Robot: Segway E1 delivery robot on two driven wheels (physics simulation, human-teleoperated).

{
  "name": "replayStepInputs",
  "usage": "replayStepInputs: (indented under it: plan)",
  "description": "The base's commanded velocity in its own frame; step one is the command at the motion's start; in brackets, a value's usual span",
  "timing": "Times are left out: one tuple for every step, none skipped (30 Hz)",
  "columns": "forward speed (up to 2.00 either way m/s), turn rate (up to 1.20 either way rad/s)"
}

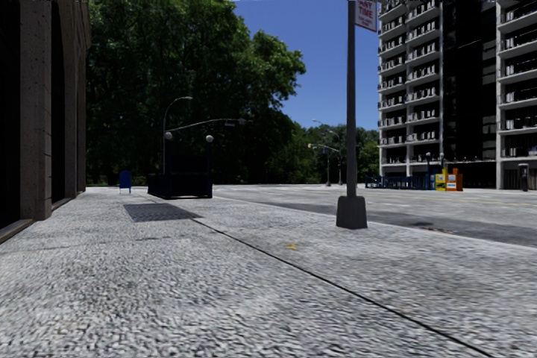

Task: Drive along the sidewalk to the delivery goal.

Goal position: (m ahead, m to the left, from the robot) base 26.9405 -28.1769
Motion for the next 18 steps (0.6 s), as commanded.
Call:
replayStepInputs:
  plan:
    - [2.0, 0.62]
    - [2.0, 0.62]
    - [2.0, 0.61]
    - [2.0, 0.61]
    - [2.0, 0.61]
    - [2.0, 0.61]
    - [2.0, 0.61]
    - [2.0, 0.61]
    - [2.0, 0.61]
    - [2.0, 0.61]
    - [2.0, 0.61]
    - [2.0, 0.61]
    - [2.0, 0.61]
    - [2.0, 0.61]
    - [2.0, 0.61]
    - [2.0, 0.61]
    - [2.0, 0.61]
    - [2.0, 0.61]
